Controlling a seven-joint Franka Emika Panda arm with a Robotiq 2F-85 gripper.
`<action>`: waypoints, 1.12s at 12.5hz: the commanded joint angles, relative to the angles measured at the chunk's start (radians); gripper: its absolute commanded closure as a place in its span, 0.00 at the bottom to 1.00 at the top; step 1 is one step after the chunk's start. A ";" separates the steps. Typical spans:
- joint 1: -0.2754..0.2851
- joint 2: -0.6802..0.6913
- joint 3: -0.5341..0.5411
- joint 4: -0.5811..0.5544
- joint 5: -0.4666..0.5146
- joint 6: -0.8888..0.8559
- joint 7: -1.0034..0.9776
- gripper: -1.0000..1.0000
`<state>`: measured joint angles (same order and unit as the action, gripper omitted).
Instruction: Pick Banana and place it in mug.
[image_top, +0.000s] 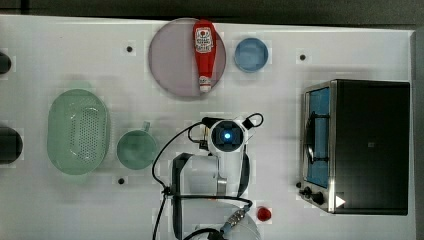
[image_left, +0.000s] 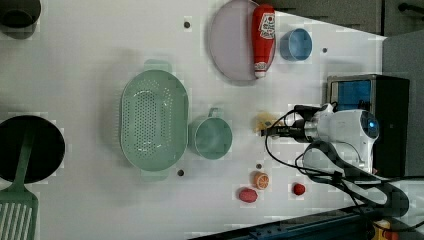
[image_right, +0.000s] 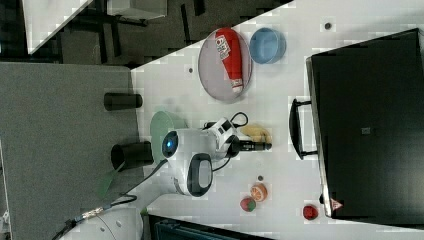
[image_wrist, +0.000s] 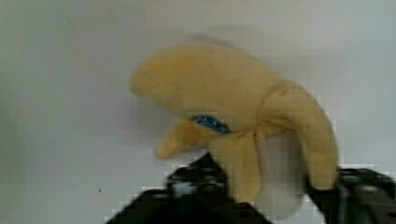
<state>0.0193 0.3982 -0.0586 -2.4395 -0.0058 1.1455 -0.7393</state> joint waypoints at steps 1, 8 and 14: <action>0.008 -0.029 -0.011 0.031 0.000 -0.008 -0.049 0.73; 0.007 -0.490 -0.027 0.097 -0.001 -0.431 -0.043 0.73; 0.027 -0.665 0.088 0.229 0.000 -0.833 0.135 0.73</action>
<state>0.0073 -0.3340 -0.0054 -2.1289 0.0133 0.3657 -0.7134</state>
